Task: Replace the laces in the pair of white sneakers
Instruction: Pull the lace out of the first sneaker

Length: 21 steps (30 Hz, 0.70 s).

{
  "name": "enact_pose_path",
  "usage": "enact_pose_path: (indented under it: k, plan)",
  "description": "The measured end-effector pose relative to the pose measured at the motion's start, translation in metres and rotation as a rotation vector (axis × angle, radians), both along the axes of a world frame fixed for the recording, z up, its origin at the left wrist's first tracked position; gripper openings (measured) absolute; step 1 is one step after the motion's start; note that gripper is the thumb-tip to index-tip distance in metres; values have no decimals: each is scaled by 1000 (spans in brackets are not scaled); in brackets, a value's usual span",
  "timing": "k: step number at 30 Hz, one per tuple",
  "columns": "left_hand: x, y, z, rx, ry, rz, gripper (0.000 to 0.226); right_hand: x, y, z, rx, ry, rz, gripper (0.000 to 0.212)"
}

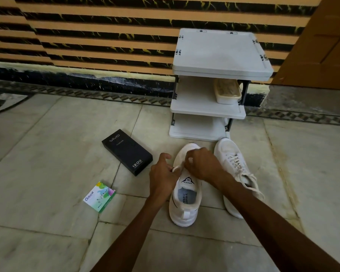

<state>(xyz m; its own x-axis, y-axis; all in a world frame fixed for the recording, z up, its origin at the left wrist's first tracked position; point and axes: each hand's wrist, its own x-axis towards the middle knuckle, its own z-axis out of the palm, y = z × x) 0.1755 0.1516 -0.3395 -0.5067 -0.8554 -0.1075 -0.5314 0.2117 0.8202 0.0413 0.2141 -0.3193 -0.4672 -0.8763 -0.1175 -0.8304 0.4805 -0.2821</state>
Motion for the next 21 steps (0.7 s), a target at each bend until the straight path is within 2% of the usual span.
enact_pose_path:
  k: [2, 4, 7, 8, 10, 12, 13, 14, 15, 16, 17, 19, 20, 21]
  plan:
    - [1, 1, 1, 4, 5, 5, 47, 4, -1, -1, 28, 19, 60, 16]
    - [2, 1, 2, 2, 7, 4, 45, 1, -1, 7, -149, -126, -6, 12]
    - [3, 2, 5, -9, -10, -6, 42, -18, 1, 28, -784, -611, -545, 13]
    - [2, 2, 6, -17, -19, -8, 41, -25, 1, 34, -917, -817, -688, 12]
    - [1, 5, 7, -45, -45, -22, 37, -30, 1, 41, -1035, -1212, -802, 16]
    - [0, 6, 7, -70, -71, -41, 35, -24, 1, 41, -1121, -1652, -785, 24]
    - [-1, 7, 8, -79, -84, -53, 35, -20, 1, 40, -1149, -1799, -770, 29]
    - [-2, 6, 8, -85, -96, -60, 36, -18, 1, 36, -1113, -1820, -773, 33]
    - [-3, 6, 7, -82, -107, -61, 37, -16, 3, 33, -1022, -1729, -775, 35]
    - [-4, 6, 8, -74, -116, -61, 38, -16, 5, 30, -887, -1494, -754, 36]
    - [-4, 6, 8, -63, -125, -54, 38, -19, 8, 26, -723, -1144, -665, 33]
    - [-5, 6, 9, -48, -149, -44, 35, -18, 12, 16, -353, -430, -302, 21]
    - [-5, 6, 10, -42, -168, -43, 33, -14, 14, 12, -170, -205, -146, 24]
    - [-6, 6, 10, -29, -190, -40, 32, -10, 14, 9, -18, -58, -59, 28]
